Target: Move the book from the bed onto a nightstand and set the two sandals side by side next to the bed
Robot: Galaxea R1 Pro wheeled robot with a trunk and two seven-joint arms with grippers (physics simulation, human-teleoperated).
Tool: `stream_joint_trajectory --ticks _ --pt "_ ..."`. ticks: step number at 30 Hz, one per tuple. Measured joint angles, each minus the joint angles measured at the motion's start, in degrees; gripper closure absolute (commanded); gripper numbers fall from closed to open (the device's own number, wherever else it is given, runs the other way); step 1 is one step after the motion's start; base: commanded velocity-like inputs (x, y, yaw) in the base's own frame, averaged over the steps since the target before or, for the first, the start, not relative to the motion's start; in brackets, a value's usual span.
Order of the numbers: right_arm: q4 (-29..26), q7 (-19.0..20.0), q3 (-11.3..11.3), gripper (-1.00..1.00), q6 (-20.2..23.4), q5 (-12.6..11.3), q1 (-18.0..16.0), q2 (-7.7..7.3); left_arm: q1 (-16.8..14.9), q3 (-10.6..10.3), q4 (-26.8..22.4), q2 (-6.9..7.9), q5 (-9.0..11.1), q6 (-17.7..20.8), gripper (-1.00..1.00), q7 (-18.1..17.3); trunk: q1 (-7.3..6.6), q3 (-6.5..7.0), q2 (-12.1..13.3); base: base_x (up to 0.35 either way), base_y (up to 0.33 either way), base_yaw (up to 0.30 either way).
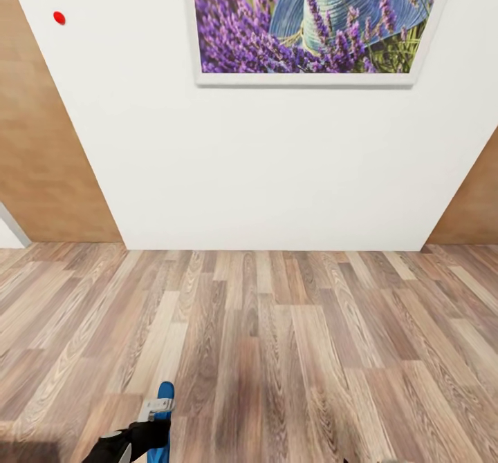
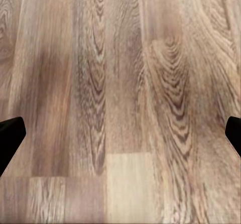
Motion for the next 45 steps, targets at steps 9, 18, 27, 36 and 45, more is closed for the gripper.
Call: stream_joint_trajectory --ticks 9,18,27,36,45 --pt "0.0 0.0 0.0 -1.00 0.0 0.0 0.0 -0.01 0.0 0.0 0.0 0.00 0.0 0.0 1.00 0.0 0.00 0.00 0.0 0.316 -0.002 0.000" --pt "0.0 0.0 0.0 -1.00 0.0 0.0 0.0 -0.02 0.0 0.0 0.0 0.00 0.0 0.0 1.00 0.0 0.00 0.00 0.0 0.316 0.000 0.000" --pt "0.0 0.0 0.0 -1.00 0.0 0.0 0.0 -0.02 0.0 0.0 0.0 0.00 0.0 0.0 1.00 0.0 0.00 0.00 0.0 0.316 0.000 0.000" --pt "0.0 0.0 0.0 -1.00 0.0 0.0 0.0 -0.01 0.0 0.0 0.0 0.00 0.0 0.0 1.00 0.0 0.00 0.00 0.0 0.316 0.000 0.000" --pt "0.0 0.0 0.0 -1.00 0.0 0.0 0.0 0.00 0.0 0.0 0.0 0.00 0.0 0.0 1.00 0.0 0.00 0.00 0.0 0.316 0.000 0.000"
